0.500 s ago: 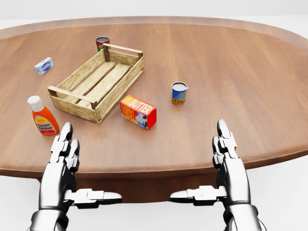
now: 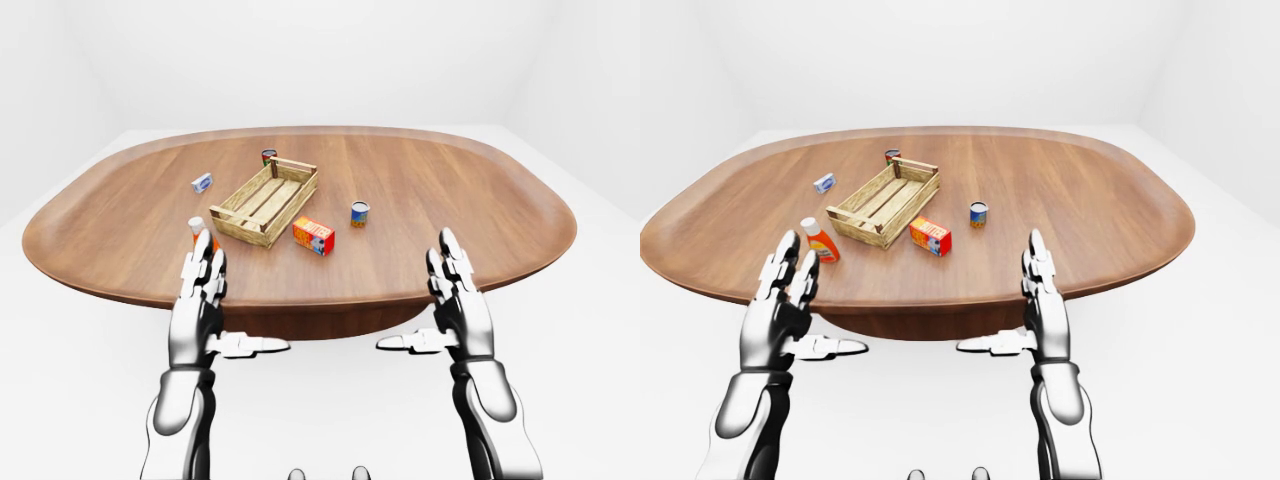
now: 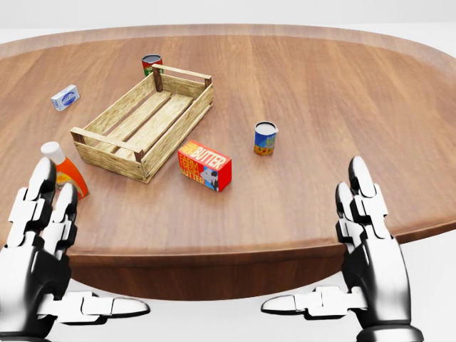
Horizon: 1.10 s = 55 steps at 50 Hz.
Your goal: Pick up the butter and put it in the tray.
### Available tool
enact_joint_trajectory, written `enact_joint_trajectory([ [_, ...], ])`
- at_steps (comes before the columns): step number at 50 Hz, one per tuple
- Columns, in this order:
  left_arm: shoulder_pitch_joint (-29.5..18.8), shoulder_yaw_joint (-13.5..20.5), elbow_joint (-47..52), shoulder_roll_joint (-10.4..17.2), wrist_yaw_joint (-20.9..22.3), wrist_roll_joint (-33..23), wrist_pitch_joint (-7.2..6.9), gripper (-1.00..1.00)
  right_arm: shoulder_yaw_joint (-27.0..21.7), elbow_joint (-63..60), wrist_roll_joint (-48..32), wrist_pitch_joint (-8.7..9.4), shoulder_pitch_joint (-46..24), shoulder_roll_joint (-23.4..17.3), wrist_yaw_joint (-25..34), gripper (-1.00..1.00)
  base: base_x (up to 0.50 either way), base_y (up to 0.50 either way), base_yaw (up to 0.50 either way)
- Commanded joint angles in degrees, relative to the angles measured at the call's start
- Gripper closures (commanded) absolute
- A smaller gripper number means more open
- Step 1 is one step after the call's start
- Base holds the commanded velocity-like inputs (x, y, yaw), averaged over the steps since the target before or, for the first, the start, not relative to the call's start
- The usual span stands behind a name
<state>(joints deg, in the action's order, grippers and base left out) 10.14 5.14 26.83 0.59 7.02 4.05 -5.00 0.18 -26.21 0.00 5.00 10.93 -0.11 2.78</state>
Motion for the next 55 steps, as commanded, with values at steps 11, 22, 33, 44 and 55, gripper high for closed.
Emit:
enact_joint_trajectory([
  [11, 4.03, 3.62, 12.08, -1.40, 4.63, 1.92, 0.00, -1.00, 0.19, -12.92, 2.16, 0.00, 5.96, 0.31, 1.08, -1.00, 0.00, 0.00, 0.00],
  [22, 2.23, 3.94, 8.88, -1.16, 4.33, 1.90, 0.00, -1.00, 2.03, -14.40, -1.96, 0.00, 8.05, -0.25, 1.76, -1.00, 0.00, 0.20, 0.00],
  [33, 2.34, 4.11, 9.37, -0.96, 4.26, 2.47, 0.00, -1.00, 1.49, -13.82, 0.35, 0.00, 7.72, -0.09, 1.95, -1.00, 0.00, 0.50, 0.00],
  [44, 2.69, 3.29, 9.38, -1.03, 4.50, 2.39, 0.00, -1.00, 1.68, -13.36, 1.24, 0.00, 7.45, -0.05, 1.42, -1.00, 0.01, 0.48, 0.00],
  [55, 2.64, 3.56, 9.31, -1.01, 4.40, 2.36, 0.00, -1.00, -0.06, -12.96, 3.27, 0.00, 5.68, 0.34, -0.08, -1.00, 0.01, 0.12, 0.00],
])
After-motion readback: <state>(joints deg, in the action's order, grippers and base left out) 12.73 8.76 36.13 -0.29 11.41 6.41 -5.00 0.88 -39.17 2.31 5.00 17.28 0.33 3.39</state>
